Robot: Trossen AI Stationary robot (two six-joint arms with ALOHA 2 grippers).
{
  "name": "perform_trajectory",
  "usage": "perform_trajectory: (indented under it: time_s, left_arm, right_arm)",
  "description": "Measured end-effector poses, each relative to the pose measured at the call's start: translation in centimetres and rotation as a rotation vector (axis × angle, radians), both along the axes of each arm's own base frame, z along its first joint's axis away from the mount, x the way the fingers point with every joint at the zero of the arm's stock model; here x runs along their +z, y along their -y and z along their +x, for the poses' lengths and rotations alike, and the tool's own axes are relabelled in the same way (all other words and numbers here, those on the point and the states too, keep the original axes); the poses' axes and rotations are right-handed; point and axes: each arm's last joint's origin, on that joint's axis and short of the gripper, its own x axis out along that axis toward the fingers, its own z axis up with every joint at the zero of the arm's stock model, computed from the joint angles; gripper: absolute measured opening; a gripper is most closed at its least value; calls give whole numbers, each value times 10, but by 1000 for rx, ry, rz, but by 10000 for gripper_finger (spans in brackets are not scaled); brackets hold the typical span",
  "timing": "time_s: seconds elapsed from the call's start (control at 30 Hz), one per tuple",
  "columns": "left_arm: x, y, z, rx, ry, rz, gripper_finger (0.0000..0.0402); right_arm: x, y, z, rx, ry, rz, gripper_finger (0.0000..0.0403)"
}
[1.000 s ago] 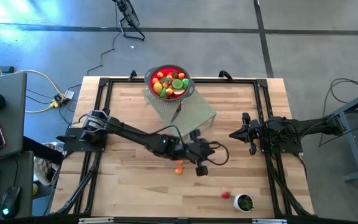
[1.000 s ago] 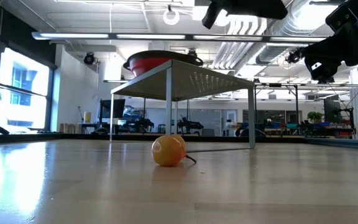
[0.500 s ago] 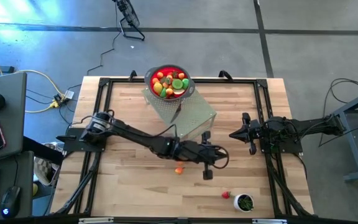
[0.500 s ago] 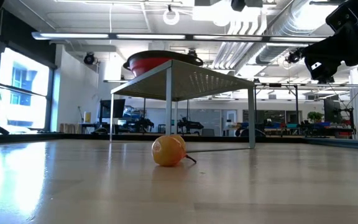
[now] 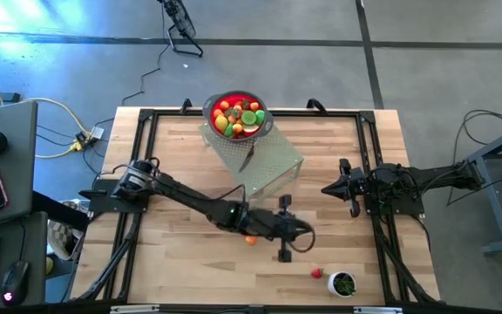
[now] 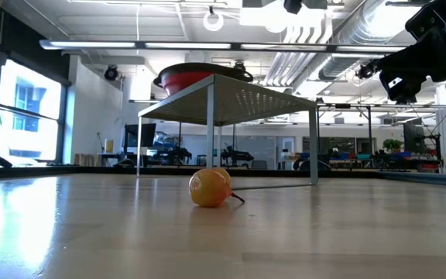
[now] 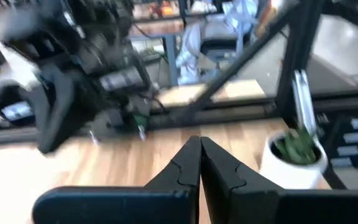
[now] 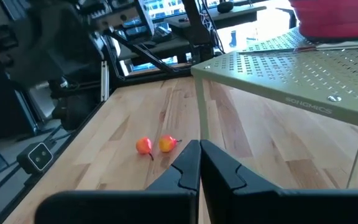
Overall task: Pick & Place Fruit
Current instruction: Put the orange pear into the red strainer on the shelf
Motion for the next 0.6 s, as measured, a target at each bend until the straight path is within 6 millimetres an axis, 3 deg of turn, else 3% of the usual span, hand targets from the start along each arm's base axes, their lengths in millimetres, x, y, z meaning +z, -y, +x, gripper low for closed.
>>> perform_trajectory:
  time_s: [0.27, 0.6]
  left_arm:
    - [-12, 2, -34, -6, 84, -28, 3]
    - [-25, 26, -88, 162, 37, 21, 3]
  right_arm:
    - [-2, 0, 0, -3, -18, 16, 2]
    - [-2, 0, 0, -9, -24, 26, 3]
